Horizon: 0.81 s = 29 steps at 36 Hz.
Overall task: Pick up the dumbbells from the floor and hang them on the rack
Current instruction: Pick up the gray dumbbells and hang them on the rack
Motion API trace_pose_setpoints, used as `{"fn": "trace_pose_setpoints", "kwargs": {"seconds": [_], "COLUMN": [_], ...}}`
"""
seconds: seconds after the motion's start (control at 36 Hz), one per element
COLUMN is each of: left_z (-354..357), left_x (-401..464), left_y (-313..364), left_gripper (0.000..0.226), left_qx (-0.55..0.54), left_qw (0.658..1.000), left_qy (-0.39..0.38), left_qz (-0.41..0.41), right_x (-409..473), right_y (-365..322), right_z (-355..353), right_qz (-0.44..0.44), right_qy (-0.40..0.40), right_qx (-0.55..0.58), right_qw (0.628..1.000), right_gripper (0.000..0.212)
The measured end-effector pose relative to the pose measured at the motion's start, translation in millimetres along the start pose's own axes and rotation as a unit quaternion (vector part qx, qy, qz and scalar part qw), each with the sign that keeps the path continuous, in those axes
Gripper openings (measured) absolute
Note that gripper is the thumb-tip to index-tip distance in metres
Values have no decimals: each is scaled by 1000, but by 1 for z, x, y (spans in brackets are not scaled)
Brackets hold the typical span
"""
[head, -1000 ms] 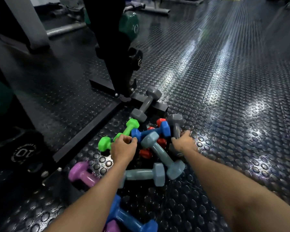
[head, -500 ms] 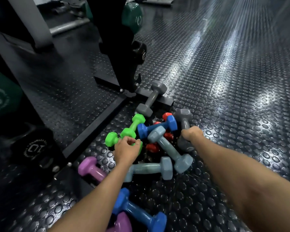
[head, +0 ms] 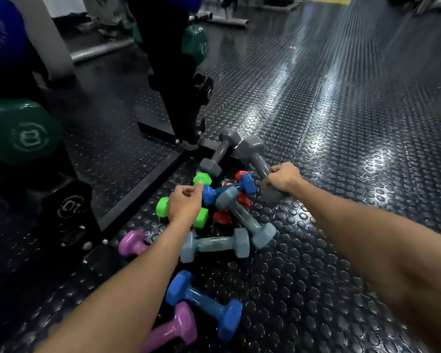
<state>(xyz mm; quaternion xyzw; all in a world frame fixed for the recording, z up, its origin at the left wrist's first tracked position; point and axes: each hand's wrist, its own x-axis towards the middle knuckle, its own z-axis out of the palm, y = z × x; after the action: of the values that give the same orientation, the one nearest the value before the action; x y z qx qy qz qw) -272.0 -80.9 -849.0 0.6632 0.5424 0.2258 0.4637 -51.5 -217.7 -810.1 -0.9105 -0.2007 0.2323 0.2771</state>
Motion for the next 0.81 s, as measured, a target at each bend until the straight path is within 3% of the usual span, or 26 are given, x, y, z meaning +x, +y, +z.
{"fn": "trace_pose_setpoints", "kwargs": {"seconds": [0.17, 0.31, 0.44, 0.56, 0.69, 0.75, 0.81], "left_z": [-32, -55, -78, -107, -151, -173, -204], "left_x": [-7, -27, -41, -63, -77, -86, -95], "left_y": [17, 1, -34, -64, -78, -81, -80], "left_gripper": [78, 114, 80, 57, 49, 42, 32], "left_qx": [-119, -244, -350, -364, -389, -385, -371], "left_qw": [993, 963, 918, 916, 903, 904, 908], "left_qy": [-3, -82, -82, -40, 36, 71, 91], "left_qz": [-29, -85, -165, -161, -179, -173, -170], "right_x": [-45, -90, -127, -150, -174, -184, -201], "right_y": [-47, -80, -113, -140, -160, -166, -177], "right_z": [-9, 15, 48, 70, 89, 100, 113], "right_qz": [-139, -232, -311, -330, -317, -243, -169], "right_qy": [-95, -183, -251, -278, -243, -292, -366], "right_qx": [-134, -251, -375, -404, -357, -317, -292], "right_qw": [977, 922, 836, 806, 844, 869, 868], "right_gripper": [28, 31, 37, 52, 53, 38, 21]}}
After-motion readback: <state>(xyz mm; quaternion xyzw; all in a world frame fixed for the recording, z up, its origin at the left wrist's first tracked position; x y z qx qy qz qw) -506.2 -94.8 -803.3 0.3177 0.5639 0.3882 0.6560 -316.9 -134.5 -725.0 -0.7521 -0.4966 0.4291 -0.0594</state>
